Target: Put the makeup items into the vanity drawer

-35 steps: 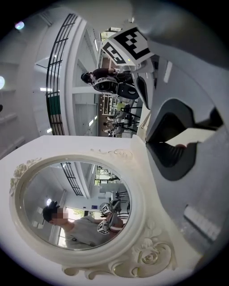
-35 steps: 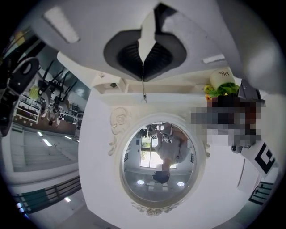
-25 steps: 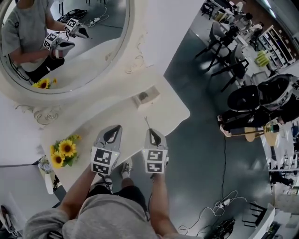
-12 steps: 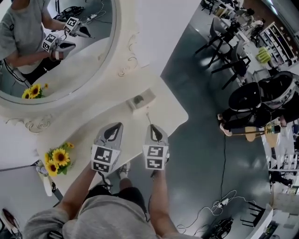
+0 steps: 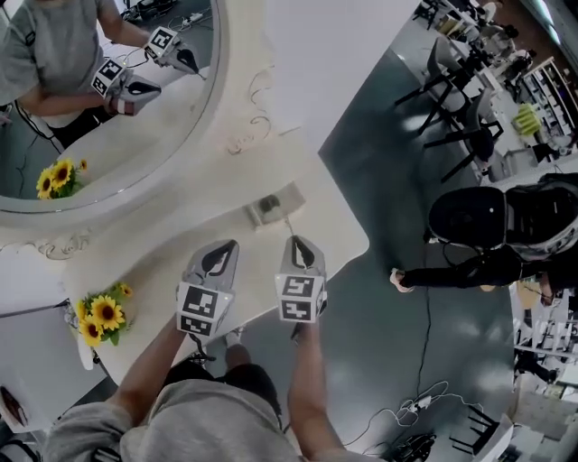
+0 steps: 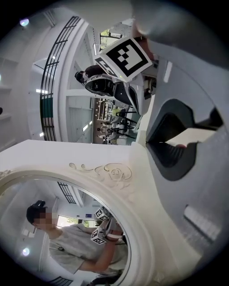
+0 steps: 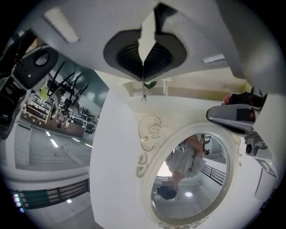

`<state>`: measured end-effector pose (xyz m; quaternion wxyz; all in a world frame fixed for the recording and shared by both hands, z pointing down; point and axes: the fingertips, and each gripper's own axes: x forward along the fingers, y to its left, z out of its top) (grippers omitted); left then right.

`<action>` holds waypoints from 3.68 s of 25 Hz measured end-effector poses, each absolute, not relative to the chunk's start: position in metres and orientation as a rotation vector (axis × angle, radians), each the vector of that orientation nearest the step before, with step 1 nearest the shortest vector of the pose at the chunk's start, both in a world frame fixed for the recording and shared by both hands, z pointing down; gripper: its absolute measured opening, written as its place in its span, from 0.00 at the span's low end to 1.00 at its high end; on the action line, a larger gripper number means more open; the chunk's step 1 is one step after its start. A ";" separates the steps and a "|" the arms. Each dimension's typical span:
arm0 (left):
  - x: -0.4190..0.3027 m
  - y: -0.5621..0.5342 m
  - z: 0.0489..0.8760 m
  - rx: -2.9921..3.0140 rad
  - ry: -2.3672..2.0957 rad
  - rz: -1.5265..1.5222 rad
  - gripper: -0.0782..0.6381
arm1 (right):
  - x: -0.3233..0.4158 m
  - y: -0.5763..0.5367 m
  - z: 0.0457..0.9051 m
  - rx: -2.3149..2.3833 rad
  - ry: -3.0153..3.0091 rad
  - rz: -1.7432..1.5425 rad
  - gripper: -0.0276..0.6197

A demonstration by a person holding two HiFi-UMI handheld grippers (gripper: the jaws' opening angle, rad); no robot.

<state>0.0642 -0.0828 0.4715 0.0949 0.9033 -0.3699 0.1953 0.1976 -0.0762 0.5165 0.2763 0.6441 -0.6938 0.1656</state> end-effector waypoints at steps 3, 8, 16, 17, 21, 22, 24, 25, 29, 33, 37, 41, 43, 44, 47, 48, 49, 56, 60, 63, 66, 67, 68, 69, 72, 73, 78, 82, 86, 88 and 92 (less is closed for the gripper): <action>0.070 -0.090 0.480 2.656 -1.103 0.598 0.12 | 0.205 -0.091 0.527 1.702 -1.864 0.457 0.06; 0.075 -0.103 0.493 2.615 -1.117 0.621 0.12 | 0.214 -0.114 0.541 1.646 -1.847 0.468 0.06; 0.075 -0.119 0.506 2.562 -1.150 0.650 0.12 | 0.221 -0.133 0.558 1.589 -1.825 0.497 0.06; 0.075 -0.120 0.508 2.558 -1.153 0.654 0.12 | 0.221 -0.135 0.559 1.584 -1.821 0.498 0.06; 0.073 -0.124 0.511 2.542 -1.160 0.663 0.12 | 0.221 -0.142 0.564 1.564 -1.803 0.497 0.06; 0.073 -0.125 0.511 2.540 -1.161 0.665 0.12 | 0.221 -0.143 0.565 1.562 -1.800 0.498 0.06; 0.073 -0.127 0.512 2.538 -1.162 0.665 0.12 | 0.221 -0.146 0.566 1.558 -1.797 0.497 0.06; 0.072 -0.128 0.513 2.537 -1.163 0.665 0.12 | 0.221 -0.148 0.566 1.557 -1.796 0.495 0.06; 0.072 -0.131 0.514 2.533 -1.163 0.665 0.12 | 0.221 -0.151 0.568 1.558 -1.787 0.498 0.06; 0.070 -0.133 0.514 2.531 -1.164 0.660 0.12 | 0.221 -0.151 0.568 1.563 -1.782 0.509 0.06; 0.068 -0.133 0.515 2.528 -1.164 0.661 0.12 | 0.221 -0.151 0.568 1.580 -1.769 0.492 0.06; 0.066 -0.132 0.514 2.526 -1.165 0.659 0.12 | 0.223 -0.151 0.567 1.612 -1.763 0.492 0.08; 0.065 -0.131 0.514 2.527 -1.163 0.660 0.12 | 0.223 -0.151 0.566 1.637 -1.785 0.512 0.14; 0.065 -0.131 0.514 2.529 -1.162 0.661 0.12 | 0.222 -0.152 0.565 1.649 -1.809 0.528 0.19; 0.065 -0.130 0.514 2.532 -1.160 0.659 0.12 | 0.220 -0.153 0.561 1.681 -1.873 0.572 0.30; 0.065 -0.129 0.513 2.533 -1.160 0.659 0.12 | 0.219 -0.153 0.560 1.688 -1.878 0.578 0.30; 0.064 -0.128 0.513 2.534 -1.160 0.658 0.12 | 0.219 -0.152 0.560 1.693 -1.879 0.580 0.30; 0.061 -0.125 0.506 2.554 -1.166 0.646 0.12 | 0.215 -0.146 0.551 1.711 -1.886 0.564 0.30; 0.059 -0.120 0.494 2.580 -1.170 0.631 0.12 | 0.210 -0.139 0.538 1.724 -1.911 0.559 0.30; 0.054 -0.113 0.481 2.601 -1.175 0.613 0.12 | 0.201 -0.130 0.523 1.733 -1.938 0.558 0.30; 0.048 -0.105 0.469 2.621 -1.179 0.594 0.12 | 0.192 -0.121 0.506 1.764 -1.952 0.519 0.30; 0.046 -0.102 0.465 2.630 -1.179 0.587 0.12 | 0.190 -0.118 0.499 1.777 -1.956 0.504 0.30; 0.045 -0.099 0.461 2.640 -1.177 0.579 0.12 | 0.187 -0.114 0.493 1.791 -1.960 0.490 0.30; 0.043 -0.096 0.457 2.651 -1.174 0.571 0.12 | 0.186 -0.109 0.487 1.806 -1.963 0.478 0.30; 0.039 -0.084 0.444 2.685 -1.164 0.546 0.12 | 0.179 -0.093 0.469 1.847 -1.972 0.454 0.30; 0.037 -0.080 0.440 2.696 -1.161 0.538 0.12 | 0.176 -0.087 0.463 1.859 -1.975 0.449 0.30; 0.022 -0.055 0.411 2.753 -1.152 0.493 0.12 | 0.157 -0.052 0.433 1.916 -1.976 0.413 0.30; 0.004 -0.037 0.398 2.783 -1.147 0.467 0.12 | 0.140 -0.026 0.415 1.968 -1.965 0.366 0.28; -0.011 -0.025 0.392 2.809 -1.144 0.438 0.12 | 0.124 -0.003 0.400 2.025 -1.961 0.300 0.25; -0.018 -0.015 0.384 2.822 -1.142 0.424 0.12 | 0.115 0.012 0.389 2.052 -1.963 0.267 0.22; -0.035 0.013 0.369 2.843 -1.138 0.405 0.12 | 0.093 0.048 0.368 2.092 -1.976 0.213 0.17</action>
